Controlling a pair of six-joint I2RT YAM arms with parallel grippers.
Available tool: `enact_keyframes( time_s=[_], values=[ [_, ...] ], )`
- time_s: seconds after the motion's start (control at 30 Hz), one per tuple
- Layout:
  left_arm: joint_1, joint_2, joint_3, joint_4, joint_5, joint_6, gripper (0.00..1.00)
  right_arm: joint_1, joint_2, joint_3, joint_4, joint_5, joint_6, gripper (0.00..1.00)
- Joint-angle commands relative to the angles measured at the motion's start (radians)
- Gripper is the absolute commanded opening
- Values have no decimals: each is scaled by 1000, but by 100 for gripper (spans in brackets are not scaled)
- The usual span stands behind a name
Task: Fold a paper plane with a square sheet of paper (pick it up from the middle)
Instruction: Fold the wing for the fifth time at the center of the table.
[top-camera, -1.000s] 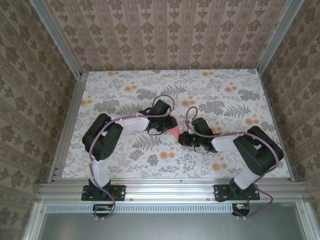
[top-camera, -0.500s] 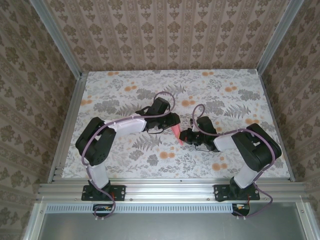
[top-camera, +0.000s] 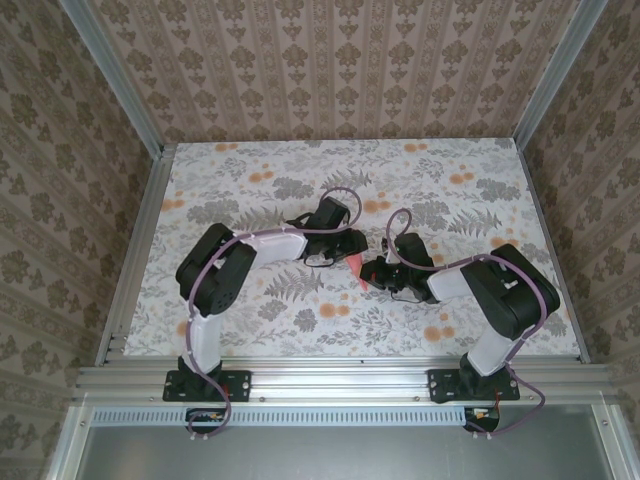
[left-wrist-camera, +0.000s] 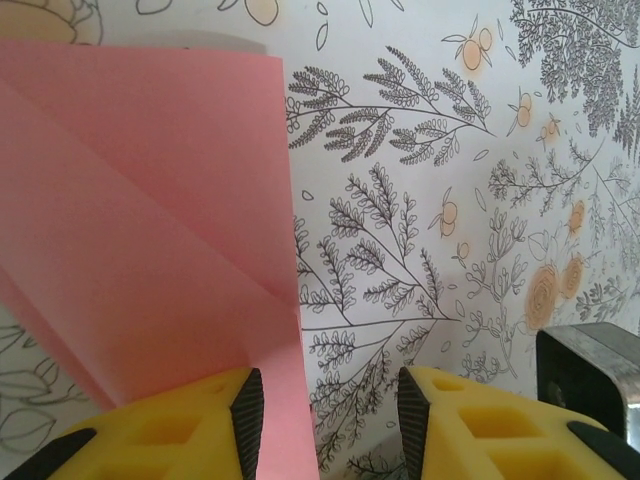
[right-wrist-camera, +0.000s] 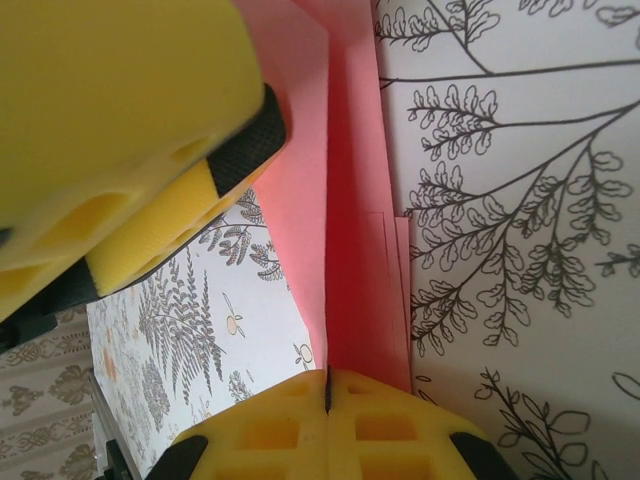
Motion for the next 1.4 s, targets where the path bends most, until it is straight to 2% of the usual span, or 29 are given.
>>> enact_keyframes(
  time_s=[0.0, 0.2, 0.3, 0.47, 0.67, 0.9, 1.1, 1.27, 1.37],
  values=[
    [5, 18, 30, -32, -4, 26, 42, -5, -17, -18, -7, -9, 0, 6],
    [11, 34, 22, -45, -18, 24, 41, -4, -90, 14, -173, 36, -95, 19],
    [11, 43, 25, -37, -7, 29, 41, -3, -103, 34, -238, 48, -127, 22],
    [13, 54, 37, -45, -1, 34, 40, 0, -96, 63, -332, 74, -164, 15],
    [15, 59, 50, -49, 9, 40, 40, 4, -94, 68, -370, 109, -171, 1],
    [17, 76, 68, -76, 15, 54, 38, 3, -81, 68, -425, 134, -167, 0],
    [16, 54, 64, -46, 44, 59, 41, 2, -96, 63, -383, 88, -146, 0],
    [15, -23, 37, -26, 59, 69, 46, 3, -91, 37, -231, -51, -47, 0],
    [10, -38, 24, -11, 70, 72, 48, 2, -82, 13, -148, -78, 13, 0]
  ],
)
